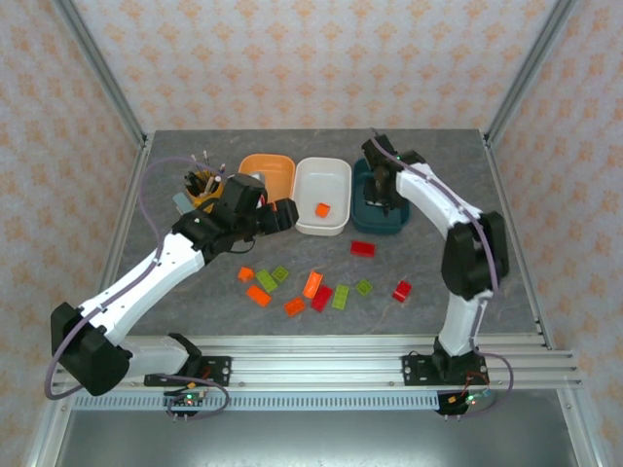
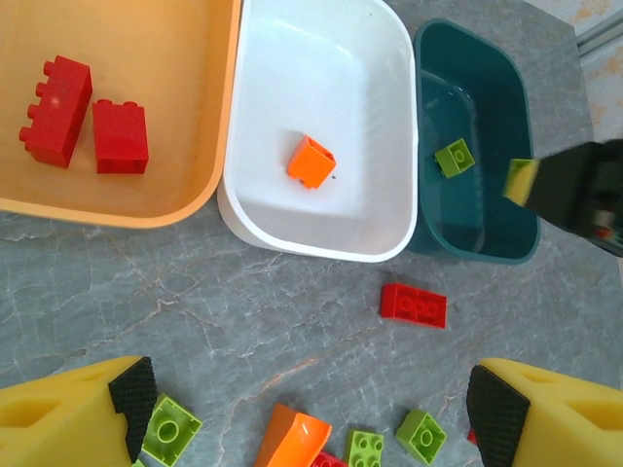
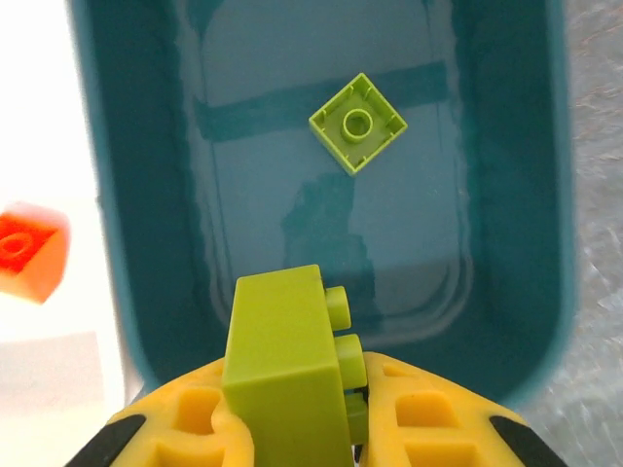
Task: Sort the legos into containers by color
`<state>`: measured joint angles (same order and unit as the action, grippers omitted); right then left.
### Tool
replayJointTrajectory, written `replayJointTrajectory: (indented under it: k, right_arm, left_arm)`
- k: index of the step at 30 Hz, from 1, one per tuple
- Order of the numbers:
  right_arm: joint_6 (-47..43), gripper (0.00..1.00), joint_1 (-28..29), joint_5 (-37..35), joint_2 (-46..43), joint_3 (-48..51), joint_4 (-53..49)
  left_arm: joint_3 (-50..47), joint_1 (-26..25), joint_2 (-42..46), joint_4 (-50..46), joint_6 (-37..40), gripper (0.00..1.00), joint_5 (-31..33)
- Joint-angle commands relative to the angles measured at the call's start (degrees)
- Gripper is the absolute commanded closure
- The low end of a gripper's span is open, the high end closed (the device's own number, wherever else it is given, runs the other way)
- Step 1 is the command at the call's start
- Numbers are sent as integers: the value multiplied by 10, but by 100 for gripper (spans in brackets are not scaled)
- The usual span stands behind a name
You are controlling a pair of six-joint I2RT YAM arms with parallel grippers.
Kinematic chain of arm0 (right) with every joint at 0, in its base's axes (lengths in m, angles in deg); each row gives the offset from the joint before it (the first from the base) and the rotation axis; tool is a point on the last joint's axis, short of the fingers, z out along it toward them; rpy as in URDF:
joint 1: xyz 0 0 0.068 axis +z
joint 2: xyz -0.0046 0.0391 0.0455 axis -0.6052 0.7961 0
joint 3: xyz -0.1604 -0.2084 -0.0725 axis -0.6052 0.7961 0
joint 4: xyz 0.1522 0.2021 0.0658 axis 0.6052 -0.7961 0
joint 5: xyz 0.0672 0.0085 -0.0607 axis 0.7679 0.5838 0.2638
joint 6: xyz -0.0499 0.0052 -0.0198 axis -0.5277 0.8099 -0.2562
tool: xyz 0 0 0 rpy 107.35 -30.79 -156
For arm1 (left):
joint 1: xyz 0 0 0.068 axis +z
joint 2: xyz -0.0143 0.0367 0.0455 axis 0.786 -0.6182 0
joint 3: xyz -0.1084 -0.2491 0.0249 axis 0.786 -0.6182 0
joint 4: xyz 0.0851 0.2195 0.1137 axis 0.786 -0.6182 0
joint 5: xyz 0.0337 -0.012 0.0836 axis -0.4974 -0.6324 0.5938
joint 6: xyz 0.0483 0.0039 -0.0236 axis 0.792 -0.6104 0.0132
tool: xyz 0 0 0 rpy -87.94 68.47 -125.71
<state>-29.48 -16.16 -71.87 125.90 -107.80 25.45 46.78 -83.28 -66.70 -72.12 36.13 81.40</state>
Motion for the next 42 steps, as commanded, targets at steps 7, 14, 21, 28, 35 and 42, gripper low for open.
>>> replayJointTrajectory:
  k: [7,14,21,28,35,42]
  right_arm:
    - [13,81,-24,47,143,-97,-60]
    - [21,53,-25,53,154,-112,-64]
    - [28,45,-25,51,91,-93,-52]
    - [3,45,10,83,-93,24,83]
    - [-22,40,155,187,-277,281,333]
    - [16,39,231,185,-312,374,380]
  left_arm:
    - [1,12,7,-25,8,14,7]
    - [-29,14,28,-45,-7,14,15]
    - [-36,17,40,-75,-15,14,29]
    - [-45,49,43,-182,-53,14,70]
    - [-119,112,-16,-175,-57,14,-3]
    - [-138,121,-109,-110,-81,15,-43]
